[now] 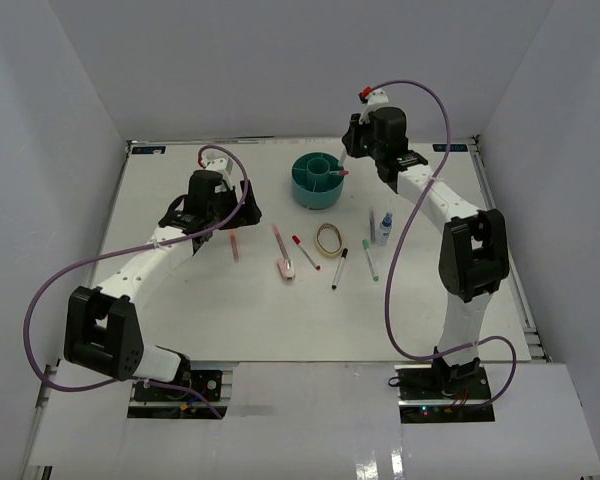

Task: Sort the stationery into containers
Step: Place the pen in the storage box.

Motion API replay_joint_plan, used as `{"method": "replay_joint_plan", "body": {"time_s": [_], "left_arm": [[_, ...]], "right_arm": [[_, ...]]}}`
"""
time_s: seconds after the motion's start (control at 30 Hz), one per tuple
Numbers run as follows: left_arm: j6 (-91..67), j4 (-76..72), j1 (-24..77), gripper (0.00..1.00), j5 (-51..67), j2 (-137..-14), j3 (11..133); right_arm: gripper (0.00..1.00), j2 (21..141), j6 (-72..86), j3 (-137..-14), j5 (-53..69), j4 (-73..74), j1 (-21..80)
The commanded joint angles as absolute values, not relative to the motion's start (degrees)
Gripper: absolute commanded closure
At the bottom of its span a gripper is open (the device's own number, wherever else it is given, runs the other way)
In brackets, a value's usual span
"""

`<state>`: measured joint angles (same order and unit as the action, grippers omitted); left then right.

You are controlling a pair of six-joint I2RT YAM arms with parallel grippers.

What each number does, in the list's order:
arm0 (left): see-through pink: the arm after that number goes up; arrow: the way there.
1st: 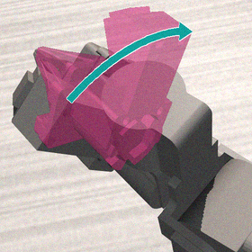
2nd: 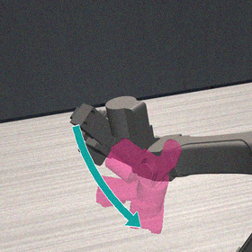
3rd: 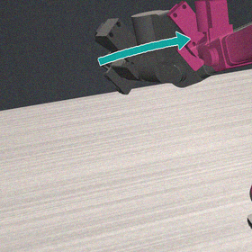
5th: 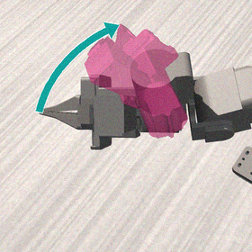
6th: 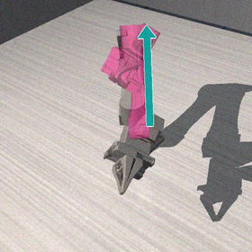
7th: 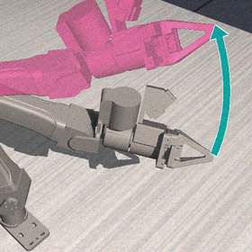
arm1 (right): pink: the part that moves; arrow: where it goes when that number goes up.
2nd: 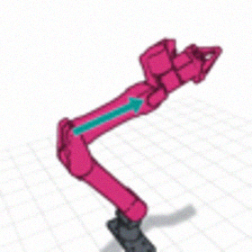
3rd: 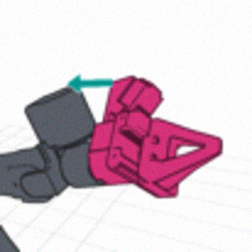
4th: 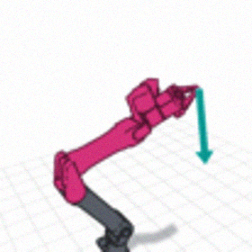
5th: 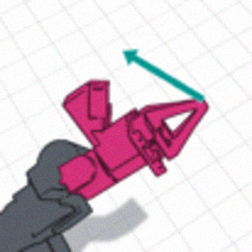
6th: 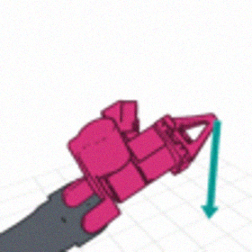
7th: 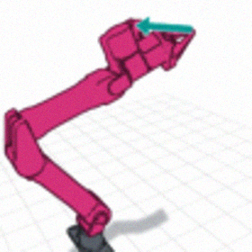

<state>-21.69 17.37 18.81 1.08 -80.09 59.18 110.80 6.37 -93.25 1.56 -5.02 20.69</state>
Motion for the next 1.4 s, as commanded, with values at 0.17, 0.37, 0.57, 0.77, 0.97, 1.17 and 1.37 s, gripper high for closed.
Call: {"method": "replay_joint_plan", "body": {"time_s": [0.17, 0.37, 0.57, 0.77, 0.97, 1.17, 1.37], "left_arm": [[-22.23, 18.37, 18.37, 0.02, 1.14, -79.89, 59.59], [-23.03, 18.90, 18.37, 0.02, 2.28, -81.21, 59.85], [-23.20, 18.90, 18.37, 0.02, 2.81, -81.30, 60.03], [-23.73, 18.98, 18.37, 0.02, 3.60, -81.48, 60.03], [-24.43, 18.98, 18.37, 0.02, 4.65, -81.47, 60.12], [-28.63, 20.21, 18.46, 0.02, 7.11, -80.86, 61.87], [-32.16, 25.92, 24.33, 0.02, 4.23, -84.19, 67.93]], "right_arm": [[0.92, 112.85, 7.21, -94.05, 5.27, -15.46, 20.74], [0.86, 115.22, 7.38, -91.67, 6.24, -21.35, 20.65], [0.83, 117.33, 6.68, -91.40, 5.71, -22.94, 20.74], [0.66, 117.78, 6.94, -90.44, 6.24, -22.76, 20.65], [0.51, 113.57, 7.03, -87.19, 6.24, -21.80, 20.74], [0.34, 102.95, 5.90, -81.48, 3.26, -15.04, 20.66], [0.14, 86.44, 8.16, -71.38, -2.28, -5.02, 20.65]]}}
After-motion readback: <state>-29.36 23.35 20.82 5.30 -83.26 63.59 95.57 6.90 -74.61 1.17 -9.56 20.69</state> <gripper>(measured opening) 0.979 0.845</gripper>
